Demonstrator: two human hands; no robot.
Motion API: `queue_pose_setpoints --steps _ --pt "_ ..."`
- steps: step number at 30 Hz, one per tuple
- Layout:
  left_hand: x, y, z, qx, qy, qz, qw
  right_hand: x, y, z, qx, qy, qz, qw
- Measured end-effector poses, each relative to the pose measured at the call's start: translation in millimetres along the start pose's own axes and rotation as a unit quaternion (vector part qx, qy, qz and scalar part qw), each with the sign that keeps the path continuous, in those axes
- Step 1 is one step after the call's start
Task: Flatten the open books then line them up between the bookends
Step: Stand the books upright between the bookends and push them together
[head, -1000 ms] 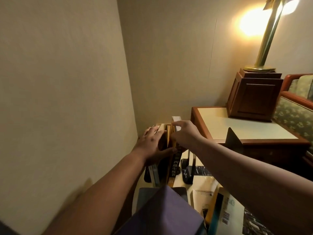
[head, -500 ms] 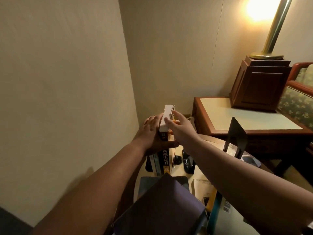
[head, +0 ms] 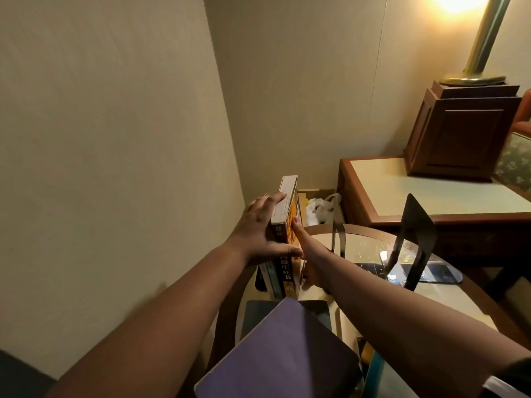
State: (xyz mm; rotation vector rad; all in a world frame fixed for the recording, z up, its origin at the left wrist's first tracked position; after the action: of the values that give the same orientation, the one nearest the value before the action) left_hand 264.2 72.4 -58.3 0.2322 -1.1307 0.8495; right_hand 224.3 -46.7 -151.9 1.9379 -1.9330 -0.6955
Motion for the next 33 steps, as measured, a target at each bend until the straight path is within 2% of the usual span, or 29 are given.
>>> queue_pose_setpoints --steps 7,16,21,26,33 --pt "0.9 4.2 -6.0 -0.002 0.046 0.011 0.999 -1.3 -4.1 7.0 0.035 -0.001 -0.037 0.999" --pt "14.0 3.2 -0.2 -0.033 -0.006 -0.037 0.999 -4.8 1.5 2.0 0.067 0.003 -0.065 0.996" --pt "21.8 4.7 12.6 -0.061 -0.074 -0.027 0.995 -4.7 4.4 2.5 0.067 0.024 -0.077 0.994" --pt "19.3 2.7 25.4 -0.029 -0.102 -0.028 0.994 -2.9 9.5 -1.3 0.064 0.036 -0.071 0.995" --pt "16.6 0.9 18.8 0.001 -0.099 -0.044 0.994 14.2 48.2 -1.4 0.043 0.129 -0.048 0.99"
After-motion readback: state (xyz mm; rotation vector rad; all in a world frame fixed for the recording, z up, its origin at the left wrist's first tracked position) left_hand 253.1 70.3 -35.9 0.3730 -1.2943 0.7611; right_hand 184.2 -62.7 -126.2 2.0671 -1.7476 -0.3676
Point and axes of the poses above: each hand's wrist, its own y-axis away from the middle knuckle, its own x-axis out of the back of the hand, z = x × y, the point moved 5 cm from there along -y, towards the middle knuckle, and after that the axes turned 4 degrees about -z, right-handed, at the moved point
